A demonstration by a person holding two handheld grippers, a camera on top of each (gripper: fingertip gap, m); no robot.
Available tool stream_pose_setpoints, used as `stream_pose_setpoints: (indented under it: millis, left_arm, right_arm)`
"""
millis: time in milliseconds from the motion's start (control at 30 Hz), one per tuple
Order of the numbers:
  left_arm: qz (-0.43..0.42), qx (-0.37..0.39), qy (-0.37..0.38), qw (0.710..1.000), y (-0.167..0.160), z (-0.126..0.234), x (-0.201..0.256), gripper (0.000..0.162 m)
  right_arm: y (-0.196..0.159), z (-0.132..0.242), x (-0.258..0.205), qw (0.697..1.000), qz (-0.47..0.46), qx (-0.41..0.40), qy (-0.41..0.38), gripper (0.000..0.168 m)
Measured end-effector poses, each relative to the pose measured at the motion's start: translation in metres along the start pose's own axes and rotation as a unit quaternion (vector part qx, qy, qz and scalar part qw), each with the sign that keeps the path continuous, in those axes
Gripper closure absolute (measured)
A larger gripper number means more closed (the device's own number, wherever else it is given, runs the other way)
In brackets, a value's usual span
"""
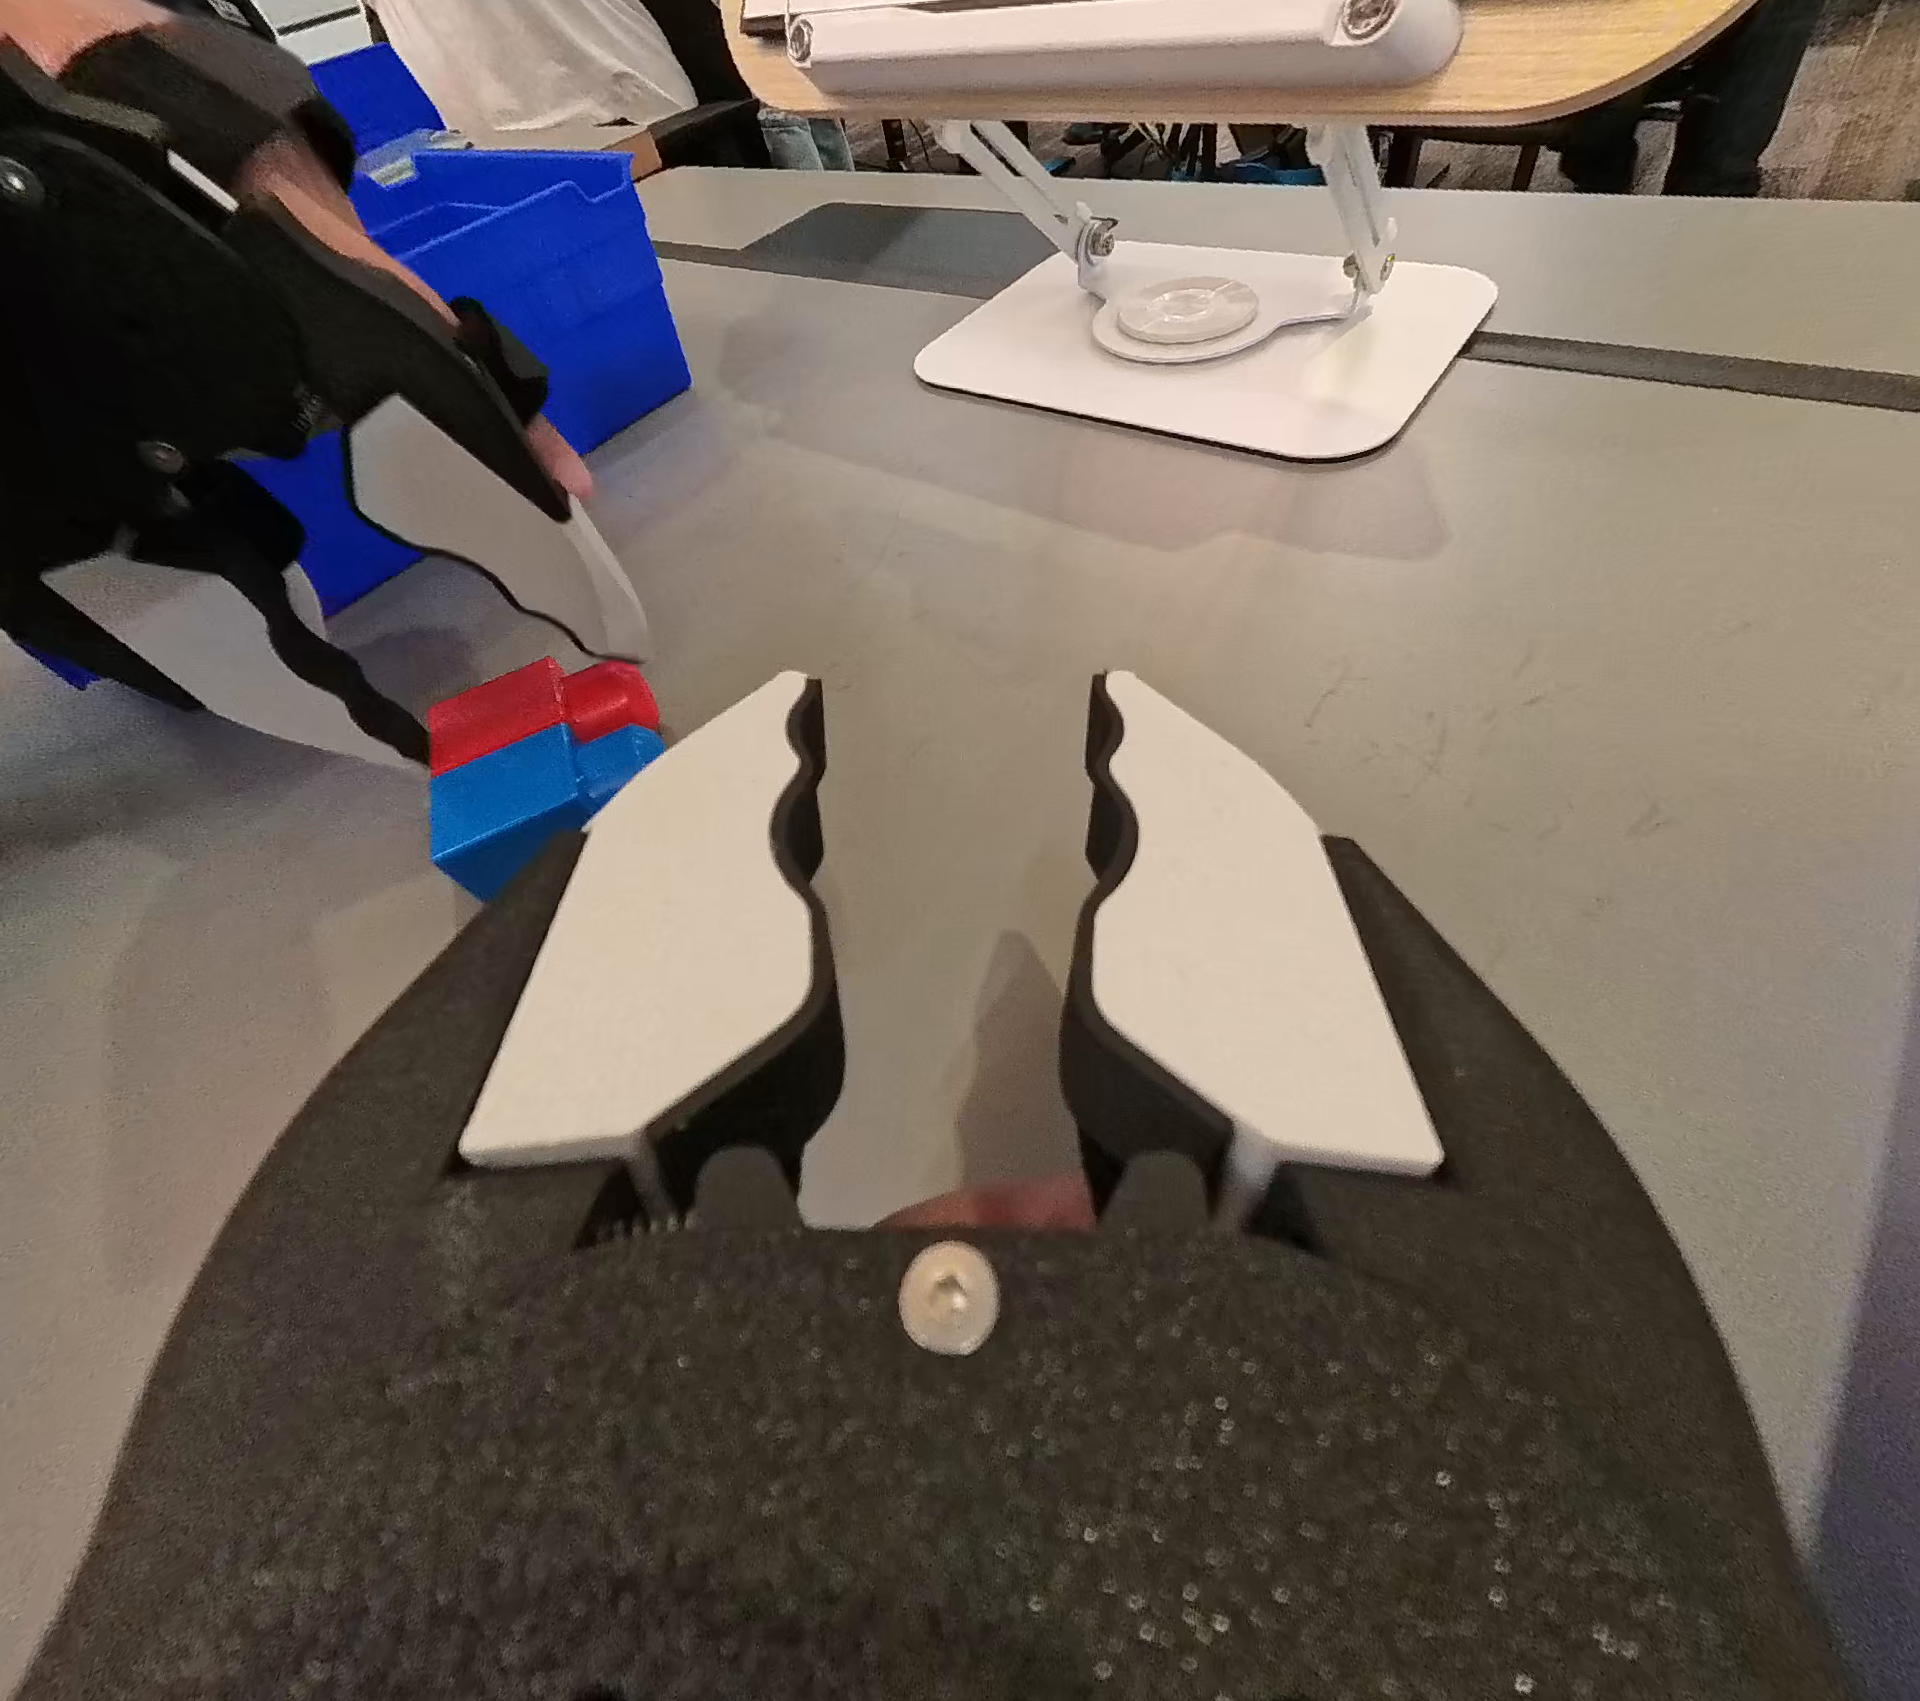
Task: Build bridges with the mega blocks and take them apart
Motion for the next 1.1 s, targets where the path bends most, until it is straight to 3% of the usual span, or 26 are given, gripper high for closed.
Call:
stream_pose_setpoints:
  millis: [200,267,333,400,467,567,633,700,800,900,1100]
  left_arm:
    - [0.078,0.031,0.01,0.996,-0.034,0.036,0.005,0.1]
    - [0.146,0.088,0.02,0.985,-0.059,0.062,0.011,0.102]
    - [0.244,0.16,0.057,0.955,-0.095,0.09,0.017,0.104]
    - [0.372,0.228,0.119,0.892,-0.142,0.11,0.027,0.108]
    - [0.499,0.29,0.148,0.803,-0.19,0.114,0.052,0.117]
    - [0.625,0.348,0.135,0.685,-0.232,0.092,0.099,0.1]
    - [0.678,0.356,0.123,0.631,-0.245,0.072,0.125,0.089]
    - [0.703,0.357,0.12,0.603,-0.248,0.055,0.141,0.087]
    - [0.723,0.31,0.113,0.606,-0.248,0.033,0.147,0.085]
    - [0.734,0.218,0.115,0.633,-0.253,0.011,0.137,0.087]
    - [0.551,-0.061,0.087,0.828,-0.273,-0.029,0.096,0.085]
  right_arm:
    - [0.0,0.0,0.0,1.0,-0.003,0.0,0.003,0.12]
    - [0.0,0.0,0.0,1.0,-0.004,0.001,0.006,0.12]
    - [0.0,0.001,-0.001,1.0,-0.004,0.003,0.007,0.12]
    - [0.0,0.001,-0.001,1.0,-0.005,0.004,0.007,0.12]
    - [0.001,0.002,0.002,1.0,-0.008,0.013,-0.005,0.118]
    - [0.002,0.002,0.002,1.0,-0.014,0.015,0.003,0.119]
    - [0.002,0.0,0.001,1.0,-0.015,0.009,0.01,0.119]
    - [0.002,-0.001,-0.001,1.0,-0.011,0.007,0.011,0.119]
    - [0.002,-0.003,-0.003,1.0,-0.004,0.002,0.011,0.12]
    - [0.003,-0.005,-0.003,1.0,-0.003,0.0,0.013,0.121]
    - [0.003,-0.004,-0.001,1.0,-0.013,0.004,0.025,0.122]
Point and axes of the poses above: each gripper's, where its closed fingertips meet, z back along the fingers, y out of its top, x = y × z across the jaws, the point moved 6 cm from there along z, back along the fingers, and after that the axes turned 14 degrees about -x, right-handed, at the moved point
